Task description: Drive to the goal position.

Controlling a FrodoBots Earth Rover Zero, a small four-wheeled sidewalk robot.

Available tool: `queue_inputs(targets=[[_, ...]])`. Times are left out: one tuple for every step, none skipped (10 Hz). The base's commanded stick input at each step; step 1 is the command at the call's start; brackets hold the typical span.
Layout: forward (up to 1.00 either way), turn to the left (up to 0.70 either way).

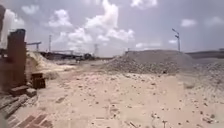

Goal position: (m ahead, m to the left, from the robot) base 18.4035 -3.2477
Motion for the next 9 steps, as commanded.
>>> queue_inputs(targets=[[0.54,0.14],[0.55,0.14],[0.55,0.14],[0.54,0.14],[0.54,0.14],[0.55,0.14],[0.54,0.14],[0.54,0.14],[0.55,0.14]])
